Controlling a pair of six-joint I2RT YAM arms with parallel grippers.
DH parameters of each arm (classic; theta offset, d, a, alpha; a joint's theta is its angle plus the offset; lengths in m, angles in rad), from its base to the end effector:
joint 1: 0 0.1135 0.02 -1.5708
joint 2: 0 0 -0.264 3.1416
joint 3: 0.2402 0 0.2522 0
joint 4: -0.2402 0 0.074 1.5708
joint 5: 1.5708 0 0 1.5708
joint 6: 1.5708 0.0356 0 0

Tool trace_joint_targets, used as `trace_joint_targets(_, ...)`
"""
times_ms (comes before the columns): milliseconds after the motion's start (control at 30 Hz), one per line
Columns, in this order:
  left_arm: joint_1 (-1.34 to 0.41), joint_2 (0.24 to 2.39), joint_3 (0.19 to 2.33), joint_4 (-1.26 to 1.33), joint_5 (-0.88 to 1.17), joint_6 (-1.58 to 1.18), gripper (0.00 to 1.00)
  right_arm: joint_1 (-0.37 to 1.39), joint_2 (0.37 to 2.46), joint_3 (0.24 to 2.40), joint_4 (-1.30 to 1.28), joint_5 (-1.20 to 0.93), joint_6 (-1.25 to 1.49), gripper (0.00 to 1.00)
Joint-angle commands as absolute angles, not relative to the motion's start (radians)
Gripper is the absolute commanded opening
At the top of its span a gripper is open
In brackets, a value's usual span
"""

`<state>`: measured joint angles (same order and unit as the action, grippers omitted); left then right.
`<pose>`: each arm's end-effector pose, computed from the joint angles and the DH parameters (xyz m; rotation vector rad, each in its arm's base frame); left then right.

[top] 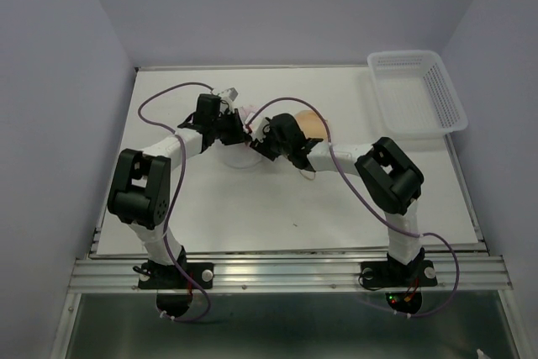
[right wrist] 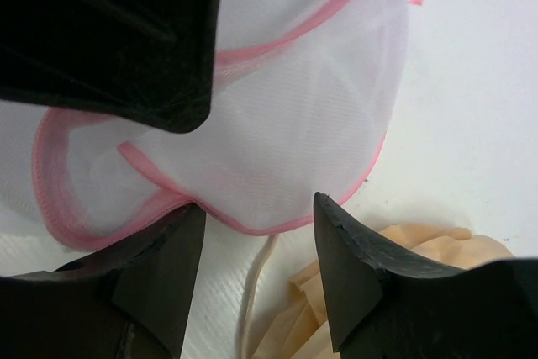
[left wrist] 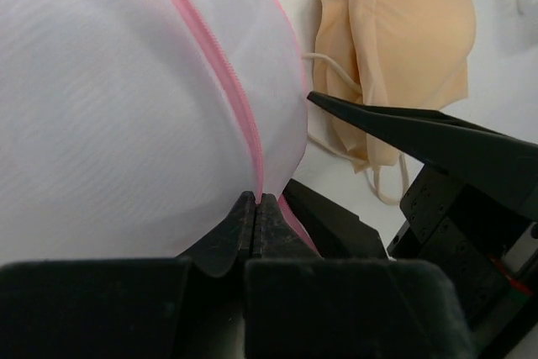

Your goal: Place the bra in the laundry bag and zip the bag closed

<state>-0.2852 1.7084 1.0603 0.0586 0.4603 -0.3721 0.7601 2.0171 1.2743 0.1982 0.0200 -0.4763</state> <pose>0.3561 -0.1209 0.2161 0.1799 2.2140 -0.8688 0.3257 0.3086 0.1734 -1.2182 1.7335 0.1478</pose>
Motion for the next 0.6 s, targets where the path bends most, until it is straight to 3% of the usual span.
trace_joint_targets(0,-0.285,1.713,1.083,0.048,0.515,-0.324,0.0,0.764,1.971,1.259,0.38,0.087,-0.495,0.59)
trace_joint_targets(67,-0.294,1.712,1.081,0.048,0.522,-0.308,0.0,0.764,1.97,1.249,0.429,0.086,-0.517,0.58)
trace_joint_targets(167,-0.304,1.713,1.086,0.045,0.522,-0.299,0.0,0.764,1.983,1.262,0.474,0.097,-0.528,0.41)
trace_joint_targets(200,-0.307,1.715,1.091,0.046,0.522,-0.296,0.0,0.764,1.988,1.264,0.491,0.1,-0.531,0.31)
trace_joint_targets(267,-0.308,1.72,1.097,0.04,0.525,-0.29,0.0,0.764,1.996,1.27,0.518,0.1,-0.531,0.26)
trace_joint_targets(367,-0.31,1.723,1.098,0.038,0.528,-0.285,0.0,0.764,1.996,1.281,0.525,0.054,-0.496,0.01)
trace_joint_targets(567,-0.31,1.706,1.108,0.032,0.515,-0.287,0.0,0.764,1.928,1.247,0.525,-0.176,-0.399,0.01)
